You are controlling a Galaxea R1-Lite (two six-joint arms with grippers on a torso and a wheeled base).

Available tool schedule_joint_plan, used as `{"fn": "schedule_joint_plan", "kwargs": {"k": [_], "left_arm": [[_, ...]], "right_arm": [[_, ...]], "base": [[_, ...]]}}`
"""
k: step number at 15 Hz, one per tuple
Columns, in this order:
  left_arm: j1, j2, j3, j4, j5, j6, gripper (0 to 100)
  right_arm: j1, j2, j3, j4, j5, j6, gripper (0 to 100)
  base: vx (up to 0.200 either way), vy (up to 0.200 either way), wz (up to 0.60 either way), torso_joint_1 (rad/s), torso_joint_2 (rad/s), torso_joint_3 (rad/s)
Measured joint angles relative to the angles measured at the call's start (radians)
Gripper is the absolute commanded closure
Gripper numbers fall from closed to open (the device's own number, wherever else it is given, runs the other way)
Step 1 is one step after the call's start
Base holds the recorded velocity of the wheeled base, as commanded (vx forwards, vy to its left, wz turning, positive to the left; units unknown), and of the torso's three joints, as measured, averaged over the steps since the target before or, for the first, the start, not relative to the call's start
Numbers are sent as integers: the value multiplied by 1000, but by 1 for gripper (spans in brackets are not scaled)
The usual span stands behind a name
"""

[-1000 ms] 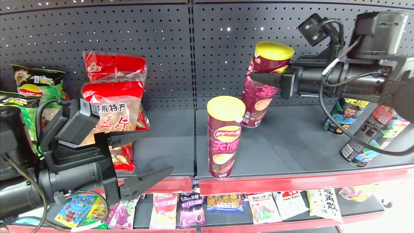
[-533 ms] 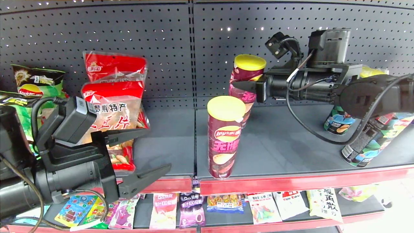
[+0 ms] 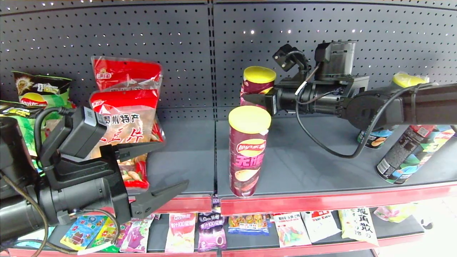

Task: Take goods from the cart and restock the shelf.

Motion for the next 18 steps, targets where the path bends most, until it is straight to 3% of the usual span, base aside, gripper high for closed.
{"fn": "schedule_joint_plan", "kwargs": {"k": [10,11,18], "left_arm": [[0,0,0,1,0,0,0],[0,1,0,1,0,0,0],[-1,5,6,1,0,0,0]], "right_arm": [[37,32,-13,2,-3,7,100],[40,32,-9,3,-2,6,0],[43,-8,72,1,-23,13,0]], "base": [[0,0,0,0,0,0],[0,0,0,0,0,0],[0,0,0,0,0,0]]}}
